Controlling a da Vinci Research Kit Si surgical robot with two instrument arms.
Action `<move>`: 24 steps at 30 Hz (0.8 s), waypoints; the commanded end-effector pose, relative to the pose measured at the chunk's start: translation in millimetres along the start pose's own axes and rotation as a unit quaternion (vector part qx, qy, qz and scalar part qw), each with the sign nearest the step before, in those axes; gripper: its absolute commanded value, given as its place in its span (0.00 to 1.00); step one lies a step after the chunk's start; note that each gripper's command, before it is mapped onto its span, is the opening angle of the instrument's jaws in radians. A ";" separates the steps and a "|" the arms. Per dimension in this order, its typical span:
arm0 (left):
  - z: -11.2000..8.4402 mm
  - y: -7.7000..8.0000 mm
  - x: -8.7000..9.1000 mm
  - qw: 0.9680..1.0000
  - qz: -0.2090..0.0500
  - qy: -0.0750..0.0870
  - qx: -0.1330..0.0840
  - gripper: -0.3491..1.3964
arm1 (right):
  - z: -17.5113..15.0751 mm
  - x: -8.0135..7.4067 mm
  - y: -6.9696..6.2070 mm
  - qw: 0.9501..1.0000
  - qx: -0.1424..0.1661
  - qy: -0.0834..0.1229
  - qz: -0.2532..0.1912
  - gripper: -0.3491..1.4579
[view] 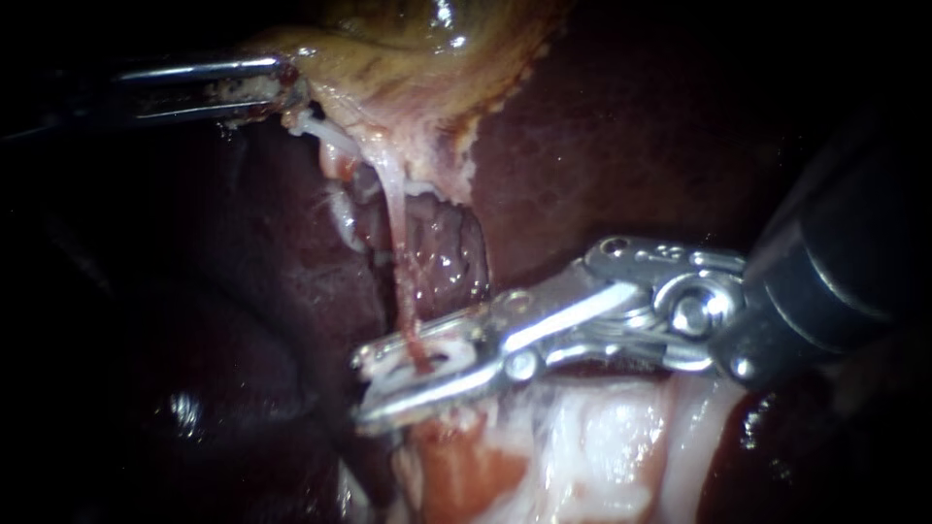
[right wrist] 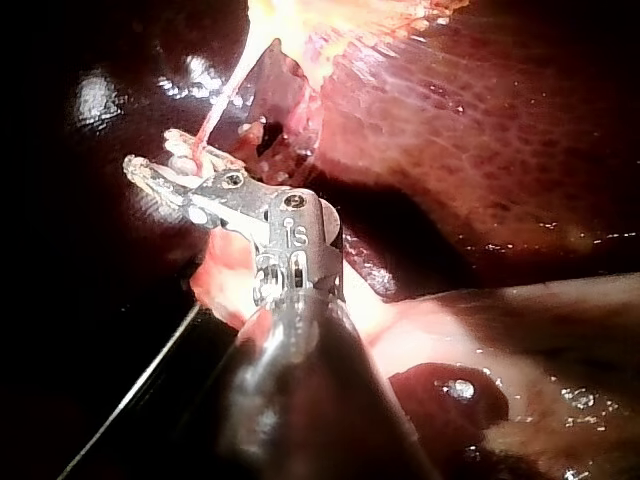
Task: Clipping second clip right tube
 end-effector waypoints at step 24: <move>0.1 0.0 -0.2 1.000 0.000 0.000 -0.001 0.00 | -1.0 -0.7 0.3 1.000 -0.010 0.001 0.005 0.00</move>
